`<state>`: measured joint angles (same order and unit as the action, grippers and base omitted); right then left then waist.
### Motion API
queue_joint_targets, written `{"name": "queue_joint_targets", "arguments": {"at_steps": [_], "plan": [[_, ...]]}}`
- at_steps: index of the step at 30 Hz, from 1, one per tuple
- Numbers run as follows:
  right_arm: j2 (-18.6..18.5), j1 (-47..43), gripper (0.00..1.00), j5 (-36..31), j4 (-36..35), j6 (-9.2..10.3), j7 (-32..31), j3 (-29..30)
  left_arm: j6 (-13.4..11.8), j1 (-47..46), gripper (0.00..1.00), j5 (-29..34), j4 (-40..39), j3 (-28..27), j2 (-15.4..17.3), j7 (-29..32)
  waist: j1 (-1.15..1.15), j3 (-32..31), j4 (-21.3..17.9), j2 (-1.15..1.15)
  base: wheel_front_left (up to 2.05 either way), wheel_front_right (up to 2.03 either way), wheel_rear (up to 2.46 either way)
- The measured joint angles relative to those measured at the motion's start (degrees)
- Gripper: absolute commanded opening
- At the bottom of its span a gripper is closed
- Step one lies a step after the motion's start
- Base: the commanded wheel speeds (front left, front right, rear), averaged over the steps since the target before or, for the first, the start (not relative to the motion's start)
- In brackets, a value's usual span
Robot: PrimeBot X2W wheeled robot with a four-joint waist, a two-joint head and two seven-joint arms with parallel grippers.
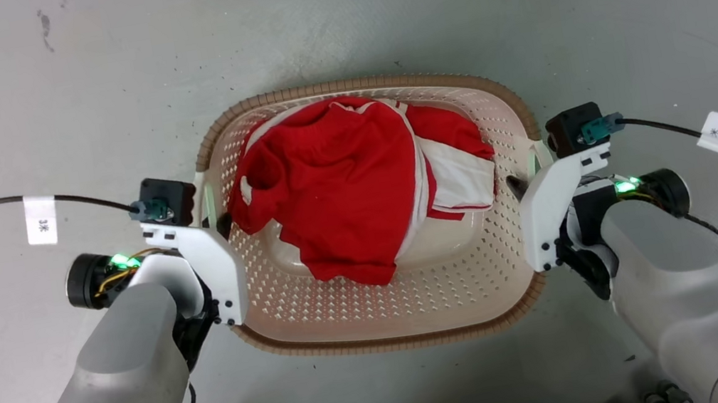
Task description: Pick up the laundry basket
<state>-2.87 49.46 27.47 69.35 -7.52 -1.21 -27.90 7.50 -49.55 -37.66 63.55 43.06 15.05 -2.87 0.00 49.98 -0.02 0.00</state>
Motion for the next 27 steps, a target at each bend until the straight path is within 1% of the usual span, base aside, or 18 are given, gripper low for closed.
{"name": "queue_joint_targets", "arguments": {"at_steps": [7,11,14,15,16,20,27], "plan": [[0.1,0.5,0.00,0.0,2.5,0.12,0.3,-0.2,0.0,0.6,0.00,-4.2,-1.2,3.4,0.3,0.1,0.00,-2.1,0.2,0.00,0.00,0.00,0.00],[0.2,0.7,0.00,-1.5,3.6,0.12,-1.5,-0.3,0.0,1.8,0.00,-7.4,-2.4,5.7,0.9,1.6,0.00,-4.7,0.1,0.00,0.00,0.00,0.00],[0.3,0.7,0.00,-2.2,4.0,0.11,-5.9,-0.4,0.0,3.0,0.00,-11.0,-4.4,8.4,2.0,4.7,0.00,-8.1,-0.2,0.00,0.00,0.00,0.00],[0.3,0.7,0.00,-2.2,4.0,0.11,-5.9,-0.4,0.0,3.0,0.00,-11.0,-4.4,8.4,2.0,4.7,0.00,-8.1,-0.2,0.00,0.00,0.00,0.00],[0.3,0.5,0.00,-3.1,4.2,0.10,-8.3,-0.4,0.0,3.9,0.00,-13.0,-5.7,10.0,2.8,6.8,0.00,-10.1,-0.3,0.00,0.00,0.00,0.00],[0.4,-0.1,0.00,-4.7,4.3,0.02,-13.9,-0.4,0.0,5.3,0.00,-17.3,-8.7,13.0,4.6,11.7,0.00,-14.3,-0.6,0.00,0.00,0.00,0.00],[0.9,-1.0,0.00,-4.2,4.3,-0.01,-25.1,-2.0,0.0,7.1,0.00,-24.6,-14.4,18.2,8.6,20.7,0.00,-22.5,-1.2,0.00,0.00,0.00,0.00]]}}
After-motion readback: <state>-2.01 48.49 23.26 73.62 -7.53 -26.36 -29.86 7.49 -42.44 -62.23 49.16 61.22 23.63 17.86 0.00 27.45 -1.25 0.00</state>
